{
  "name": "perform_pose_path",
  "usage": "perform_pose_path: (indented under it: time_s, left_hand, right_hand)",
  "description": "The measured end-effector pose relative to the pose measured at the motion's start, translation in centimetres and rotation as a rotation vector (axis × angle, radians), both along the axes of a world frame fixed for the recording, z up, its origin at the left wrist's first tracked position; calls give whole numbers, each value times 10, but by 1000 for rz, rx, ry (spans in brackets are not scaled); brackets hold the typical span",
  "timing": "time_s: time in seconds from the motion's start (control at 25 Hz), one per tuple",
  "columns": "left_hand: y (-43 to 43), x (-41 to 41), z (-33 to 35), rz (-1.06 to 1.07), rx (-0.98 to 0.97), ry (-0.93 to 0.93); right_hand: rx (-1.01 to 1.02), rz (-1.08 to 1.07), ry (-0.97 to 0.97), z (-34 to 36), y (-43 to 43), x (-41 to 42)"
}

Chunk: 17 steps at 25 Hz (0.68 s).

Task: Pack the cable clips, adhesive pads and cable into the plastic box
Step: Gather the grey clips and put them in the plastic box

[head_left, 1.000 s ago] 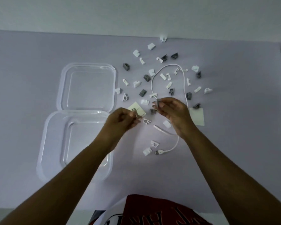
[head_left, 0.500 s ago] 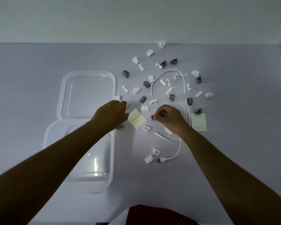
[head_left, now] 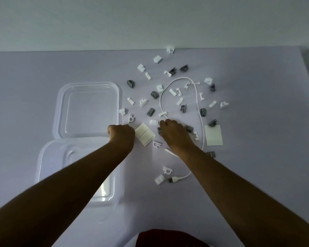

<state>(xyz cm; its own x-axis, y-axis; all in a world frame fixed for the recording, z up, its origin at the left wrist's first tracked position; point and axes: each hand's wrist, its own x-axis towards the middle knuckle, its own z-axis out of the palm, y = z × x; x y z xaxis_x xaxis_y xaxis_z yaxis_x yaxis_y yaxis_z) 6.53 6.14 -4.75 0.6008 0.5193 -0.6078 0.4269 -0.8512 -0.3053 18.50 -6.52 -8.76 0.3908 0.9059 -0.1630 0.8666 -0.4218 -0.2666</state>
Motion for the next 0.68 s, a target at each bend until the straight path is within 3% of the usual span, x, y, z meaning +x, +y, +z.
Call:
perform_pose_path:
  time_s: [0.08,0.16,0.24,0.32,0.4,0.48,0.6,0.68]
  left_hand:
    - [10,1,3,254,-359,-331]
    - [17,4,11,802,-986,-732]
    - [15,6,20,1266,-1436,-975]
    - [11,8,23,1540,-1697,-1108]
    - [12,13,24,1606,-1844,-1169]
    - [17,22,26,1565,-1842,-1173]
    - [22,44,22,1530,-1537,-1092]
    - [21,56,13,1243,-1067,-1011]
  right_hand:
    - [208,-323,460,3,-5,2]
    - [420,-644,1105,10,-18,4]
    - [563,-850,1697,18,-36,5]
    - [641,-867,1963,24,-49,12]
    - [664,-849,1990,29,-53,22]
    - [651,-897,1839,31,-55,34]
    - [517,-850,1143,32,-60,54]
    - [271,-660,654,32,-63,64]
